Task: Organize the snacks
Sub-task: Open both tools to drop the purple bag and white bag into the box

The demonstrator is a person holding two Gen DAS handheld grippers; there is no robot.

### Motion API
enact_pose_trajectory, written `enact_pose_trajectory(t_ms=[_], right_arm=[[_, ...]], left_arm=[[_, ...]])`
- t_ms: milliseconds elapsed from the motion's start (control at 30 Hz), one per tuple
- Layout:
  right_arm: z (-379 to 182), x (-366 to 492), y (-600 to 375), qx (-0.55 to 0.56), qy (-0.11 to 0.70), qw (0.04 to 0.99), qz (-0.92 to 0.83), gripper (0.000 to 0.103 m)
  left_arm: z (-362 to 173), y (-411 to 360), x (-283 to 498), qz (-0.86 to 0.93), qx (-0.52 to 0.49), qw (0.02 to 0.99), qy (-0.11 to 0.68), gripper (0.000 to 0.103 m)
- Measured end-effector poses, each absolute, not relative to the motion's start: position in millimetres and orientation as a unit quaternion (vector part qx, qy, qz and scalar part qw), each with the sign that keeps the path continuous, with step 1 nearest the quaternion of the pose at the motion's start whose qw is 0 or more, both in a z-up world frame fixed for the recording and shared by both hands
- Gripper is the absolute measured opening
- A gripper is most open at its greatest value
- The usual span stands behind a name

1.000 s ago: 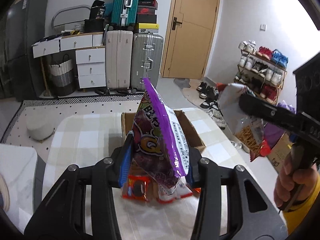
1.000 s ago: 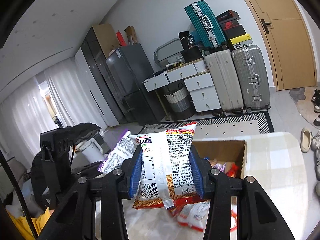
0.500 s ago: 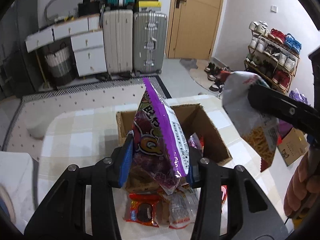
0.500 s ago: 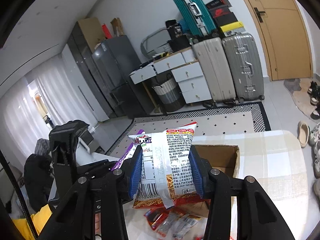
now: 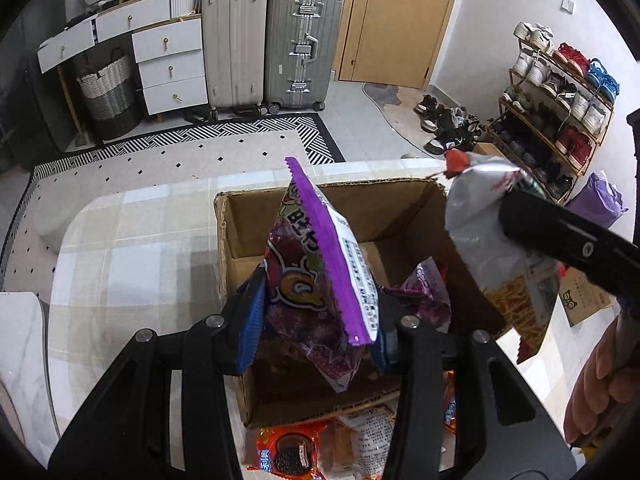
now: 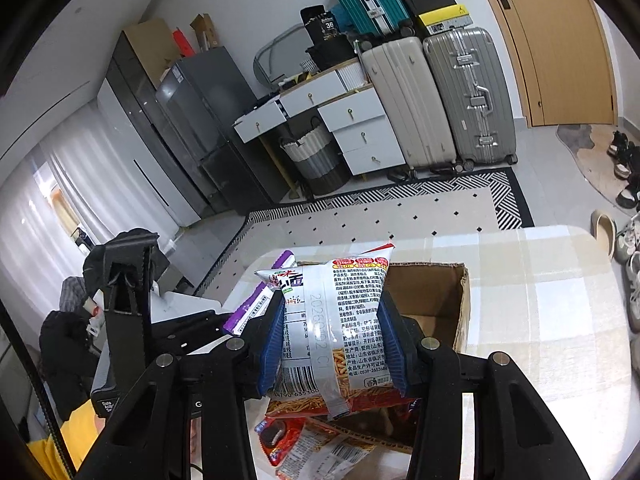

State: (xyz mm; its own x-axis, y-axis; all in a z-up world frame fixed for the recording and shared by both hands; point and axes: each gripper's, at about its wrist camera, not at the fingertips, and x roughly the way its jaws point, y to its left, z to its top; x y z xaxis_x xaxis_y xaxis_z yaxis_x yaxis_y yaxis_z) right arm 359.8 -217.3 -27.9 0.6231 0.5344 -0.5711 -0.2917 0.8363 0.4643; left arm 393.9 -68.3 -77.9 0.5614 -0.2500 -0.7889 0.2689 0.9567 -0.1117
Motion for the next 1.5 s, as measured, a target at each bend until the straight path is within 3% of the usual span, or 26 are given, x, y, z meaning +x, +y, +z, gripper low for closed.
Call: enact_pose_trajectory(t_ms=[200,367,433,500,1233,1500], right_arm=[[-38.8,368.6,-215.4,0.167,0.379,0.881,0.228,0.045],[-41.2,368.7,-212.5,0.164,0.383,0.881,0.225,0.045],[-42.4,369.1,-211.4,0.161,0.385,0.881,0.224,0.045],[-43.2,370.1,-209.9,0.160,0.388,0.880,0.224,0.045],[-53.4,371.5,-186.5,0.101,0.407,0.888,0.186,0.045],[-53.3,371.6,-179.7,0.099,0.408,0.889,0.184,0.051]], left_arm=[[-89.8,-69.3,406.1,-0.149,0.008,0.880,0.451,0.041],[-89.0,-69.6,413.7,-0.144,0.008,0.881,0.451,0.047],[-86.6,-68.6,414.4,-0.138,0.017,0.884,0.447,0.056],[-83.0,-65.1,413.9,-0.133,0.018,0.888,0.441,0.058],[-70.9,-39.7,364.3,-0.105,0.018,0.892,0.439,0.062],[-66.2,-31.8,348.9,-0.101,0.017,0.892,0.440,0.062]])
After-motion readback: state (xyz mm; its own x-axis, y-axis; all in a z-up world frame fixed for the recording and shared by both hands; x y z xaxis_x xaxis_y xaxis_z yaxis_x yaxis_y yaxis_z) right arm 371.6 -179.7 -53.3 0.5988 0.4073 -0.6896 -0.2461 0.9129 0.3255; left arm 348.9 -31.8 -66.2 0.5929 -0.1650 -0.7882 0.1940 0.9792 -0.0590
